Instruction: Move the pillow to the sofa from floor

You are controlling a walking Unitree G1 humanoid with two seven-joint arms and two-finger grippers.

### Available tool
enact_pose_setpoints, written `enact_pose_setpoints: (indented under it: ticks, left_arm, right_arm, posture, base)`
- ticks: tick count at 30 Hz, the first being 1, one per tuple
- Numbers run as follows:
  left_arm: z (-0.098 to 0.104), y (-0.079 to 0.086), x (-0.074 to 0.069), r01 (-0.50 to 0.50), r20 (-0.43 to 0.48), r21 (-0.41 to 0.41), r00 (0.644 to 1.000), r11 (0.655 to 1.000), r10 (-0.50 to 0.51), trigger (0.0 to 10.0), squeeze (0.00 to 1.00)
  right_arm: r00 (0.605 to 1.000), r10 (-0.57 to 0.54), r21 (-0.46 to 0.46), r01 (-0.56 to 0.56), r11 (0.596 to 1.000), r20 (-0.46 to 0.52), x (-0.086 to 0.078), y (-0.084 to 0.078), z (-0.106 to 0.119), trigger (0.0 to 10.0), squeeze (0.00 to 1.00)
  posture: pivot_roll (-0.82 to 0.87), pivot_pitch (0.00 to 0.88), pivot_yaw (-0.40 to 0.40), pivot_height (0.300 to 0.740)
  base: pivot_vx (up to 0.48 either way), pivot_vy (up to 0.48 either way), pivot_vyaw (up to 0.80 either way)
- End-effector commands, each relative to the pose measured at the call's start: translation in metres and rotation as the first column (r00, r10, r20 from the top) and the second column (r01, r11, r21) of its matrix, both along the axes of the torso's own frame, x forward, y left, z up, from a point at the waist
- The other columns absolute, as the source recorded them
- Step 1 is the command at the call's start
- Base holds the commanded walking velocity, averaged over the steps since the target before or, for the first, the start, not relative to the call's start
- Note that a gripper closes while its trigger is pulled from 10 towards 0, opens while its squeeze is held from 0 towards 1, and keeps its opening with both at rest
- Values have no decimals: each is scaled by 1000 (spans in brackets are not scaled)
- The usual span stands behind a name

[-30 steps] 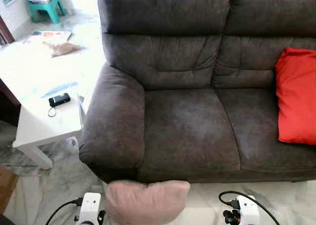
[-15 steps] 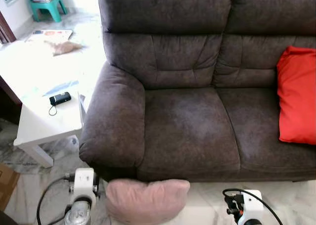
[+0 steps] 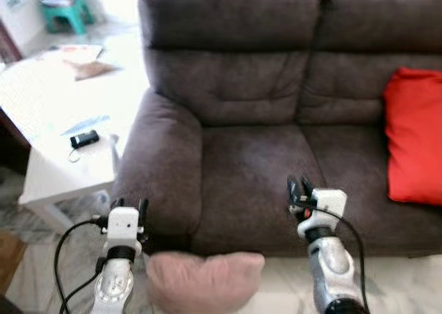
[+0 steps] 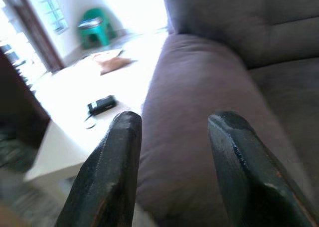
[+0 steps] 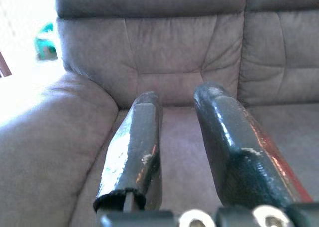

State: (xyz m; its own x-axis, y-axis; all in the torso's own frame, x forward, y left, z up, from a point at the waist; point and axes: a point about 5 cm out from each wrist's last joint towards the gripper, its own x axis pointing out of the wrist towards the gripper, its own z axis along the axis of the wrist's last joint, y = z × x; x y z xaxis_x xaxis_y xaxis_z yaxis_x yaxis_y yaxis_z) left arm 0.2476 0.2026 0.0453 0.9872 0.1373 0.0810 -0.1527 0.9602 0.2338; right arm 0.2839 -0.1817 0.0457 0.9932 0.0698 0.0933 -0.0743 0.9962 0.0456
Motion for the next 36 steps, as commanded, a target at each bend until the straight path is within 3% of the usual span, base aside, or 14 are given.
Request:
enact_pose_setpoints:
  ticks: [1, 7, 15, 16, 19, 24, 27, 36]
  left_arm:
    - [5, -2, 1, -3, 17, 9, 1000, 1000, 3, 10000, 0]
    - [15, 3, -8, -26, 42, 12, 999, 1000, 26, 10000, 0]
    - [15, 12, -16, -33, 8, 24, 999, 999, 33, 10000, 0]
    - [16, 11, -15, -23, 5, 29, 1000, 999, 23, 10000, 0]
    - [18, 10, -15, -10, 6, 36, 1000, 999, 10, 10000, 0]
    - [30, 14, -15, -11, 27, 38, 1000, 999, 10, 10000, 0]
    - [40, 12, -17, -2, 50, 28, 999, 1000, 0, 10000, 0]
    - [47, 5, -9, 33, 62, 0, 998, 999, -33, 10000, 0]
  right_arm:
    - [1000, -14, 1, 14, 1000, -18, -4, -4, -4, 10000, 0]
    - [1000, -11, -42, 11, 999, -2, -12, -13, 2, 10000, 0]
    - [998, -44, -148, 38, 988, -37, -28, -51, 2, 10000, 0]
    - [999, -12, -163, 3, 987, -52, -32, -52, 2, 10000, 0]
    - [998, 35, -179, -44, 983, -50, -35, -49, 4, 10000, 0]
    - [1000, 6, -126, -4, 992, 12, -42, -44, 19, 10000, 0]
    - [998, 26, -102, -20, 995, 50, -50, -27, 28, 10000, 0]
    - [998, -6, -55, 9, 998, 56, -57, -19, 34, 10000, 0]
  posture:
    - [10, 1, -57, 740]
    - [16, 8, -64, 740]
    - [2, 46, -63, 740]
    - [0, 49, -61, 740]
    - [-1, 51, -59, 740]
    - [-5, 57, -55, 740]
    - [1, 73, -43, 740]
    - [-2, 86, -44, 740]
  base:
    - [0, 0, 0]
    - [0, 0, 0]
    - [0, 0, 0]
    - [0, 0, 0]
    - [0, 0, 0]
    - [0, 0, 0]
    - [0, 0, 0]
    - [0, 0, 0]
